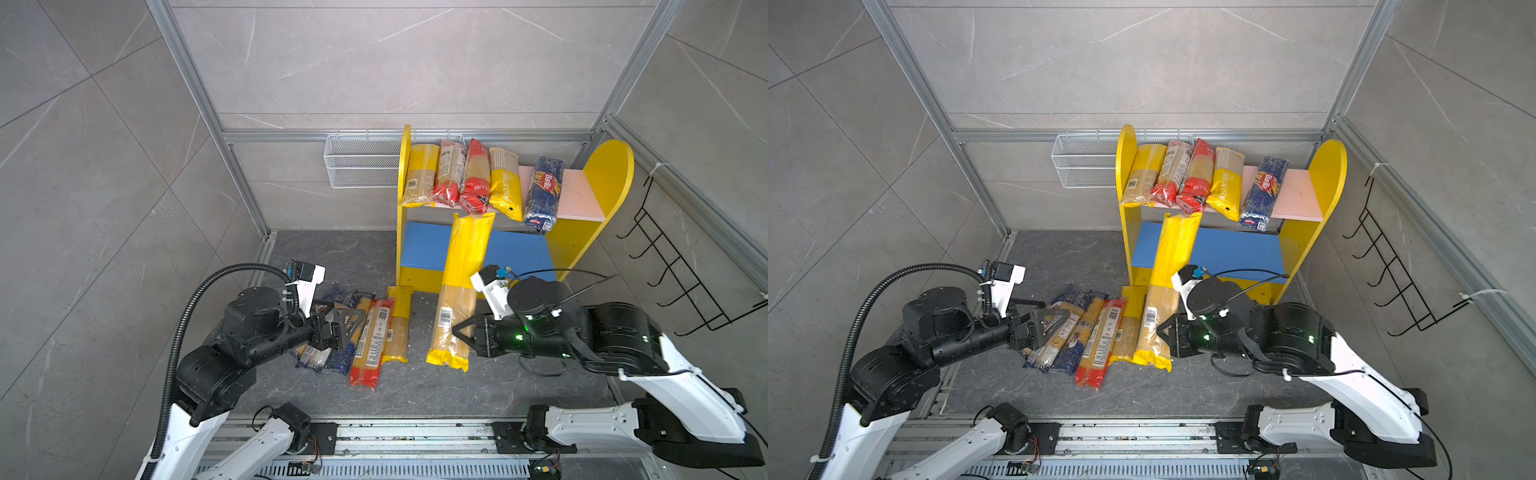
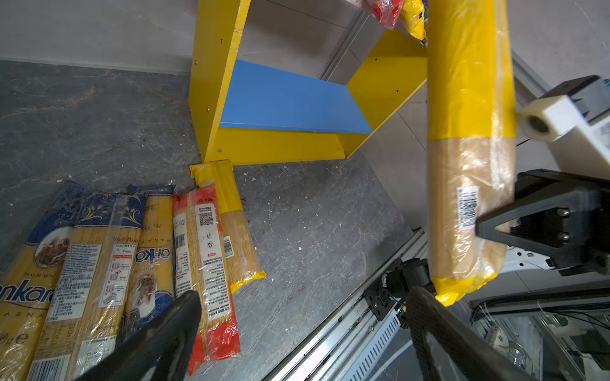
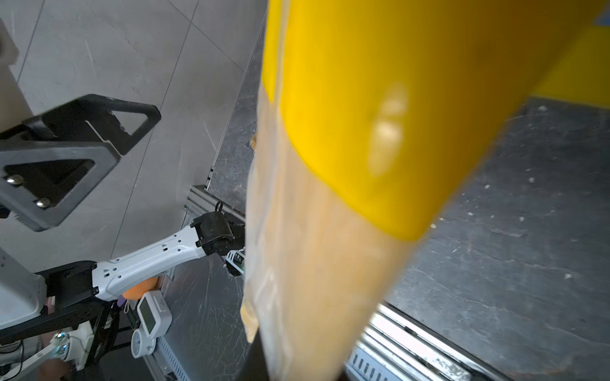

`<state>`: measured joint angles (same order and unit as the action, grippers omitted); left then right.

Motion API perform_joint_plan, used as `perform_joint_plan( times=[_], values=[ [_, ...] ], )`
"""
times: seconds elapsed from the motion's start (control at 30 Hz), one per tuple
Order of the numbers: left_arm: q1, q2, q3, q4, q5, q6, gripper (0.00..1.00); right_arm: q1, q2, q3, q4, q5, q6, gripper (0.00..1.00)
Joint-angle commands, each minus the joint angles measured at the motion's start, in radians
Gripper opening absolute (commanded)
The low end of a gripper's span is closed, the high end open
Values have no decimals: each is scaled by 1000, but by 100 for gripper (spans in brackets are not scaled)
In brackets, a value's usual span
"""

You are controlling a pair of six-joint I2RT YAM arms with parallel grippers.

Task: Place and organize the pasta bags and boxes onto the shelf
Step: 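Lift the yellow-banded bag and swing it up toward the pink shelf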

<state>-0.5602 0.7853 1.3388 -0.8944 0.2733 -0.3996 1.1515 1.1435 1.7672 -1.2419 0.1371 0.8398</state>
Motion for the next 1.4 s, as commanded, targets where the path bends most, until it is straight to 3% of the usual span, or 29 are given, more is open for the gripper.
perform_joint_plan(
  times=[0.0, 0.1, 0.37, 0.43, 0.57, 0.7, 0.83, 1.0, 1.17, 1.23, 1.3, 1.37],
  values=[
    [5, 20, 39, 74, 34, 23, 100, 2, 14, 161, -23, 179, -81, 0],
    [5, 43, 50, 90, 44, 21, 100, 2, 86, 341, -119, 294, -99, 0],
    [5, 95, 91, 112, 54, 38, 100, 2, 343, 1006, -422, 632, -185, 0],
    [5, 114, 101, 117, 58, 44, 100, 1, 337, 1020, -415, 715, -211, 0],
    [5, 158, 126, 130, 77, 55, 100, 0, 263, 867, -314, 865, -252, 0],
    [5, 205, 152, 147, 93, 62, 100, 0, 282, 904, -316, 1014, -282, 0],
    [4, 239, 158, 180, 106, 53, 100, -10, 312, 919, -224, 1108, -404, 0],
    [5, 287, 188, 208, 112, 62, 100, -44, 328, 941, -97, 1157, -560, 0],
    [5, 334, 209, 240, 121, 64, 100, -75, 365, 929, -16, 1108, -639, 0],
    [5, 349, 212, 256, 124, 59, 100, -148, 414, 986, -93, 1004, -580, 0],
    [5, 362, 214, 268, 129, 55, 100, -299, 458, 1027, -203, 831, -475, 0],
    [6, 375, 217, 273, 129, 56, 100, -403, 469, 989, -248, 735, -426, 0]
  ],
)
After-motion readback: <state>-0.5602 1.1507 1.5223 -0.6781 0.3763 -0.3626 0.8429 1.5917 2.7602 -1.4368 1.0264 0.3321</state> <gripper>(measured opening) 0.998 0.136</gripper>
